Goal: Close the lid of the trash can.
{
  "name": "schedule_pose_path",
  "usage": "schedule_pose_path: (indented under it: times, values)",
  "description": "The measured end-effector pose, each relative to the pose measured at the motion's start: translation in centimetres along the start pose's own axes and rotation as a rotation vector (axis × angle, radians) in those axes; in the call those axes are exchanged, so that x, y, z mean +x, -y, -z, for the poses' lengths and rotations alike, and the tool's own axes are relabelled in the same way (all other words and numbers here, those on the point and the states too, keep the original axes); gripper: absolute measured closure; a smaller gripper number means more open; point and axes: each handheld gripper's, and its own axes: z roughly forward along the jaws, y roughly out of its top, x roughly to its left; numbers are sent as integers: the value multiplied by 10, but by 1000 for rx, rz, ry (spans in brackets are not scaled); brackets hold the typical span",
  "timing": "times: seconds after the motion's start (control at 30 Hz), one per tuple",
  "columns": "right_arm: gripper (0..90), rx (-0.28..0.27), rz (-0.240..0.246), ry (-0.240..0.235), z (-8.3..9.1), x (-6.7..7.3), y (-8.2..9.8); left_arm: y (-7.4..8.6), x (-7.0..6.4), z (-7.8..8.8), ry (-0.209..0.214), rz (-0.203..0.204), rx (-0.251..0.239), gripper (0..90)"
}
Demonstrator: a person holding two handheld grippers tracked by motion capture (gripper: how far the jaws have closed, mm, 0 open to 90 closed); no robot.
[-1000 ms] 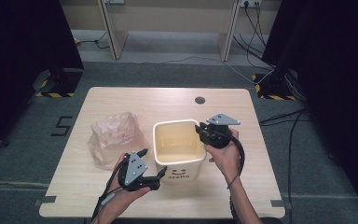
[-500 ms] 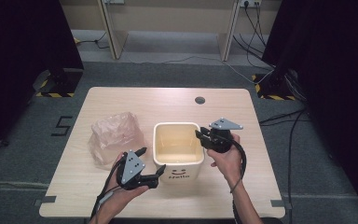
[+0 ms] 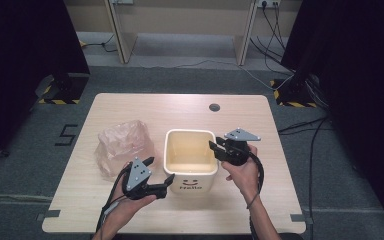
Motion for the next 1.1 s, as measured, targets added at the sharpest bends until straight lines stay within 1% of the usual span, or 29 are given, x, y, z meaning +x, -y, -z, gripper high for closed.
schedule_pose_path:
  times: [0.07, 0.1, 0.17, 0.2, 0.23, 0.27, 0.33, 0.37, 0.4, 0.47, 0.57, 0.63, 0.73, 0.8, 0.87, 0.9, 0.93, 0.97, 1.03, 1.1]
  values:
    - [644, 1, -8, -3, 0, 0, 1, -3, 0, 3, 7, 15, -19, 161]
    - [629, -4, -14, -2, 0, 0, 1, -5, 1, 5, 2, 14, -29, 161]
    - [587, -10, -21, 3, 0, -1, 2, -7, 3, 6, -10, 19, -44, 161]
    - [574, -10, -30, 8, 0, -1, 2, -8, 6, 6, -26, 28, -51, 161]
    - [572, -26, -52, 4, 1, -2, 3, -8, 9, 5, -37, 33, -51, 161]
    - [572, -37, -56, -1, 2, -3, 2, -8, 10, 5, -42, 41, -51, 161]
    - [567, -57, -47, -1, 3, -4, 1, -7, 13, 3, -48, 53, -51, 161]
    - [567, -69, -40, 2, 4, -5, 0, -7, 14, 2, -52, 55, -48, 161]
    - [569, -71, -31, 9, 4, -5, -1, -6, 15, 1, -55, 53, -44, 161]
    - [604, -76, -19, -1, 2, -7, -2, -4, 16, 0, -56, 60, -39, 161]
    - [677, -67, 13, -12, -1, -9, 0, -2, 16, -2, -61, 54, -32, 160]
    - [709, -84, 17, -37, -2, -9, 3, -1, 15, -4, -61, 60, -35, 163]
    - [707, -88, 35, -33, -2, -8, 4, 0, 16, -5, -58, 72, -35, 163]
    - [707, -86, 46, -31, -2, -8, 3, 0, 16, -4, -61, 67, -35, 163]
    - [705, -83, 40, -35, -2, -8, 3, -1, 16, -3, -71, 53, -37, 166]
    - [668, -79, 31, -40, -2, -9, 2, -2, 17, -2, -66, 58, -47, 166]
    - [624, -87, 20, -38, -1, -10, 2, -3, 17, 0, -57, 73, -57, 165]
    - [588, -107, 4, -42, 1, -12, 2, -4, 18, 2, -51, 86, -66, 157]
    - [528, -142, -22, -47, 6, -16, 0, -8, 20, 6, -46, 88, -74, 153]
    - [465, -155, -38, -38, 12, -20, -2, -11, 22, 10, -42, 92, -81, 152]
